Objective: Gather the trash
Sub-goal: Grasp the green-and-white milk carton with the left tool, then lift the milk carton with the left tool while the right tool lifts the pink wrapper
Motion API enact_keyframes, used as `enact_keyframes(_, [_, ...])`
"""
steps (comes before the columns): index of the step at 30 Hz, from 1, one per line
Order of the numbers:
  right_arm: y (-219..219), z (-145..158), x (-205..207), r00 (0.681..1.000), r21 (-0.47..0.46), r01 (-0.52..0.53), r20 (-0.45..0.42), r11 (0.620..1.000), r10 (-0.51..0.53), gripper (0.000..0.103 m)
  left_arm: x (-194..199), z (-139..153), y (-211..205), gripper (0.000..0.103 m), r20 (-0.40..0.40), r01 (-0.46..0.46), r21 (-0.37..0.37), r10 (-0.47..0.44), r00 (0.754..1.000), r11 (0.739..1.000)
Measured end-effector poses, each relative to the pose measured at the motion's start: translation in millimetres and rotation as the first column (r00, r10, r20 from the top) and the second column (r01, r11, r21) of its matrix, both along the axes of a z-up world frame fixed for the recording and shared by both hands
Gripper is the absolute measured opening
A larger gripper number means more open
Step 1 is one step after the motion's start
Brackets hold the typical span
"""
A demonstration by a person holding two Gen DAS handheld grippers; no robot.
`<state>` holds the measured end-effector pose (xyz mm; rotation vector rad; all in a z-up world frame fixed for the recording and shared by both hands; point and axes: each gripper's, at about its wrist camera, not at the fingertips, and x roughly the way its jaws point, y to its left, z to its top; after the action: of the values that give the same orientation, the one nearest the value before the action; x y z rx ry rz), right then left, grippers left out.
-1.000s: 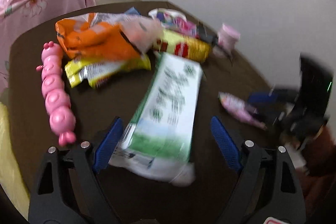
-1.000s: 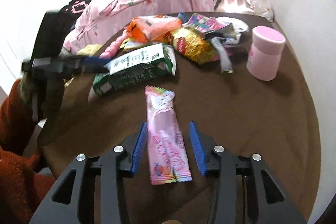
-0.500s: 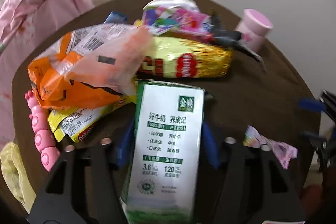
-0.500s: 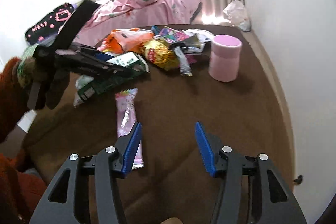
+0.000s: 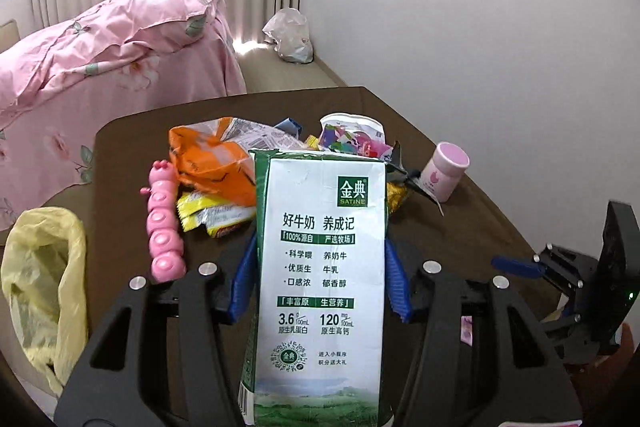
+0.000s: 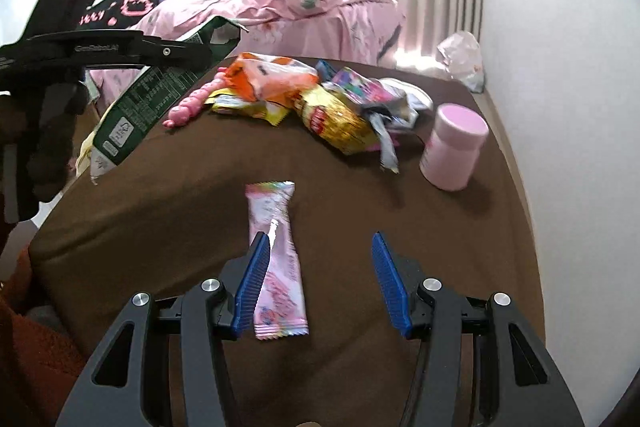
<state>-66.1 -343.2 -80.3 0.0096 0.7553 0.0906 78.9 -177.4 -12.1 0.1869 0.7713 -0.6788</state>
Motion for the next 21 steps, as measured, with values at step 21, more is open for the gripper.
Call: enact_keyframes(21, [35, -21, 72, 0.97, -0.038, -0.173, -0.181, 0.984, 0.163, 0.022, -16, -41, 32, 0.051, -0.142, -0.041, 0.08, 0.052, 0.989, 0.996])
